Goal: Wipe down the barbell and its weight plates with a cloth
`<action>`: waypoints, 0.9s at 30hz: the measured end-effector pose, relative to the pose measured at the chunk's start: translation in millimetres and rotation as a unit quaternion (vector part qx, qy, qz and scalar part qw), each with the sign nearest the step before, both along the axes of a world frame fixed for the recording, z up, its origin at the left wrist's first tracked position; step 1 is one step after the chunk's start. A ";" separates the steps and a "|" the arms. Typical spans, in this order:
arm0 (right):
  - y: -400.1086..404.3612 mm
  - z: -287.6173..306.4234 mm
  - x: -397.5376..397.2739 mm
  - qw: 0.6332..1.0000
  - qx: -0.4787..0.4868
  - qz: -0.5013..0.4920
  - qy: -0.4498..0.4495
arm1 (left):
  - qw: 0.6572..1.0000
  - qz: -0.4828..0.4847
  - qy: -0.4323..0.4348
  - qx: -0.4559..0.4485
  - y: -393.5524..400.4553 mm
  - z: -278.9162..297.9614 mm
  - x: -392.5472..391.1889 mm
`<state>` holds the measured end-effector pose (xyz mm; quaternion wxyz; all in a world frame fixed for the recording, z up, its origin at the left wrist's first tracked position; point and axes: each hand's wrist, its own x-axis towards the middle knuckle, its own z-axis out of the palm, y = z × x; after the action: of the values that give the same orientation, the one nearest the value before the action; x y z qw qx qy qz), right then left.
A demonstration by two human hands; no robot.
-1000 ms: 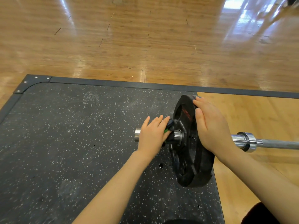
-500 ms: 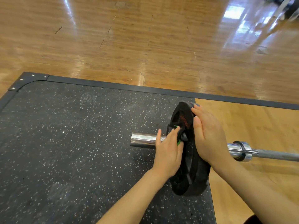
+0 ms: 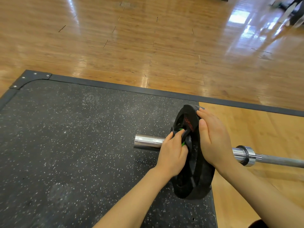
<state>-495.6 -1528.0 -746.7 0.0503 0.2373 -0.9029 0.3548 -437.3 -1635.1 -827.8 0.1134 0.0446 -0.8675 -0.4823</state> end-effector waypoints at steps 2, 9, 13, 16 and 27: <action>-0.1 0.0 0.5 1.000 0.000 -0.003 0.001 | 1.000 -0.013 0.015 0.011 3.8 0.8 14.9; 0.2 1.1 2.7 1.000 0.013 -0.001 -0.004 | 0.992 0.002 -0.034 0.119 19.0 3.9 19.3; 0.2 2.0 3.6 1.000 0.010 -0.001 -0.004 | 0.974 0.015 -0.078 0.214 19.2 12.6 -9.1; 0.7 1.7 4.8 1.000 0.013 -0.001 -0.003 | 0.968 0.013 -0.057 0.245 19.3 14.1 -20.4; 1.1 -0.7 4.9 1.000 -0.012 0.003 0.008 | 0.995 0.003 -0.003 0.105 15.7 -18.4 -21.5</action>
<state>-490.7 -1526.9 -747.4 0.0588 0.2424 -0.8975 0.3638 -458.8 -1619.5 -846.2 0.1071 0.0597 -0.8125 -0.5699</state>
